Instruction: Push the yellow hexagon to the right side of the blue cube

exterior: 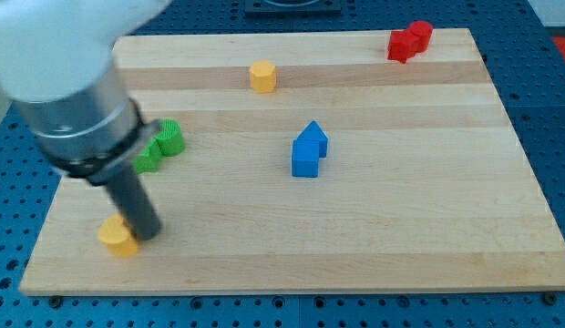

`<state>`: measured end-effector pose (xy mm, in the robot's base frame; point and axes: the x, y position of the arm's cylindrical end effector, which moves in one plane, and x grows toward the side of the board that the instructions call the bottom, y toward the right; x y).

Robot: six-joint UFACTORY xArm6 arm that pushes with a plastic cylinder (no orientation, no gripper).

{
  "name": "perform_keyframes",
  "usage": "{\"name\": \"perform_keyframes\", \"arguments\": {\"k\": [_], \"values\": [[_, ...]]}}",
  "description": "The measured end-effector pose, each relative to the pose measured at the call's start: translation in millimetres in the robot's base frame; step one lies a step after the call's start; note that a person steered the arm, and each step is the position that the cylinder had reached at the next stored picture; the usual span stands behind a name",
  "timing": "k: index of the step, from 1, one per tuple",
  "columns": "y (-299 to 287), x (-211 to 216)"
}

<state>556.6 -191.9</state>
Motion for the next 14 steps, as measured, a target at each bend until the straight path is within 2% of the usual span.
{"name": "perform_keyframes", "arguments": {"k": [1,2,4,5,7,8,9,10,11,12,13,14], "values": [[-42,5],[-34,2],[52,-60],[81,-113],[183,-208],[201,-265],[196,-303],[163,-285],[134,-239],[121,-222],[118,-244],[92,-244]]}}
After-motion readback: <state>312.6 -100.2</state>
